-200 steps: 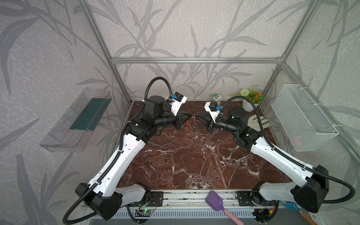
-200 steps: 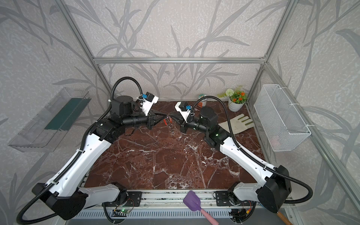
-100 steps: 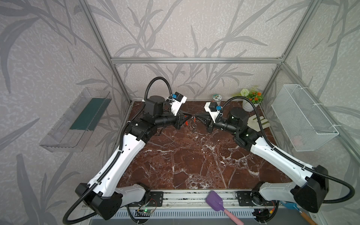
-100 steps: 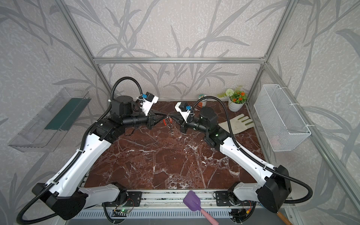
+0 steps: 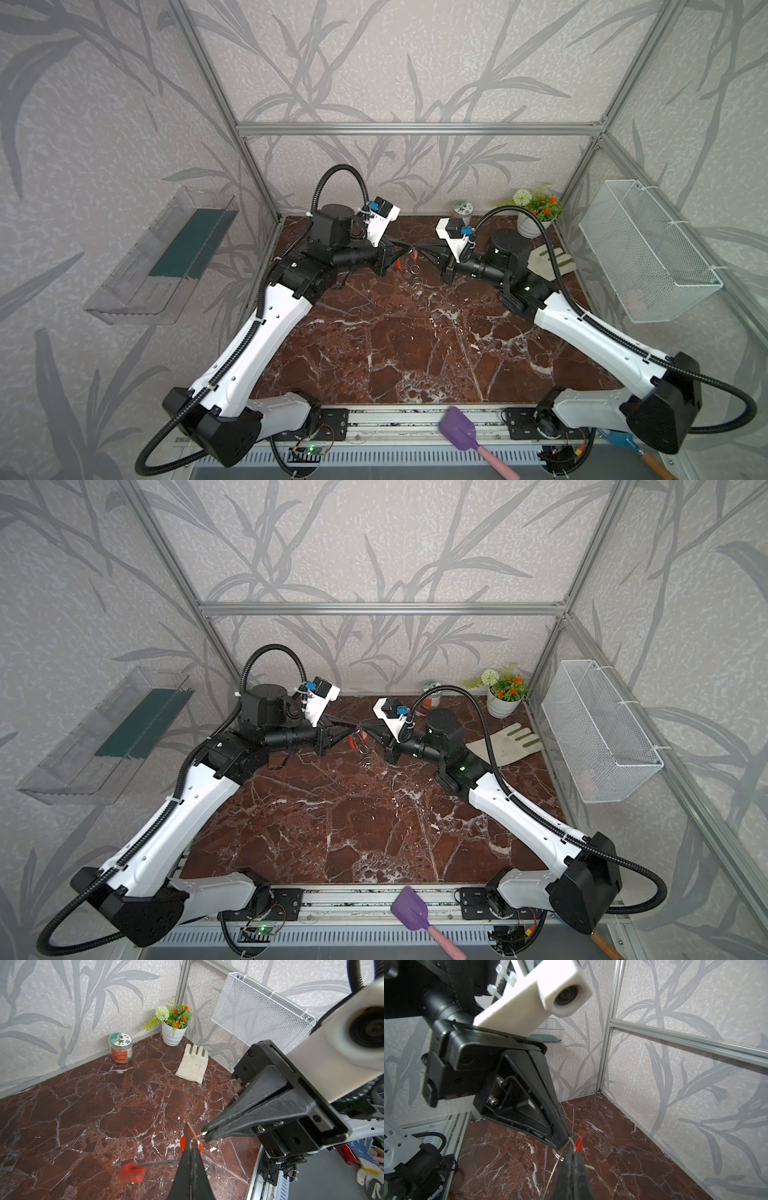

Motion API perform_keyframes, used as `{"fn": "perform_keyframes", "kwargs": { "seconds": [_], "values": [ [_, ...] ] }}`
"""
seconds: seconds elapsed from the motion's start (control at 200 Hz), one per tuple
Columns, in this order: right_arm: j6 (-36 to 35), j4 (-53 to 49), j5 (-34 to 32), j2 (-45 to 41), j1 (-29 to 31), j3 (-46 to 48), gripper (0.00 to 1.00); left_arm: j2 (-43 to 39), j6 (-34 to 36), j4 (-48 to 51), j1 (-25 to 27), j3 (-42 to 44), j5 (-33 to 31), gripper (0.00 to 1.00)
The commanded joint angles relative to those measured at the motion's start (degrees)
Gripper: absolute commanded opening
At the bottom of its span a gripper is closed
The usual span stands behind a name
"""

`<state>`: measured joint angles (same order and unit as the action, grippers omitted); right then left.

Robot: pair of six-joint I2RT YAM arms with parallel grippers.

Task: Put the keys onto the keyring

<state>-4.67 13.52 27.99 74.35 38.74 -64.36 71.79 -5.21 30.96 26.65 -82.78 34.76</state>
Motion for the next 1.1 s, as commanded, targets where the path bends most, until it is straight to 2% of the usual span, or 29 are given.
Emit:
{"fn": "perform_keyframes", "kwargs": {
  "seconds": [0.0,0.56,0.91,0.975,1.095],
  "values": [
    [-0.37,0.72,3.56,-0.61,0.46,0.29,0.00,-0.07,-0.32,-1.45,0.15,-1.82,-1.49,0.00],
    [0.28,-0.69,4.86,-0.79,0.99,1.21,0.00,-1.12,-1.59,-3.63,0.11,-0.85,-4.05,0.00],
    [2.62,0.97,1.78,-1.07,1.07,2.35,0.00,-3.18,-4.37,-10.02,0.09,2.32,-3.54,0.00],
    [3.72,1.95,0.46,-1.28,1.07,2.72,0.19,-3.66,-5.39,-12.32,0.15,3.70,-2.82,0.00],
    [5.35,3.89,-2.73,-2.45,0.58,3.57,0.21,-4.10,-7.46,-16.04,0.11,5.84,-2.50,0.00]
  ]
}}
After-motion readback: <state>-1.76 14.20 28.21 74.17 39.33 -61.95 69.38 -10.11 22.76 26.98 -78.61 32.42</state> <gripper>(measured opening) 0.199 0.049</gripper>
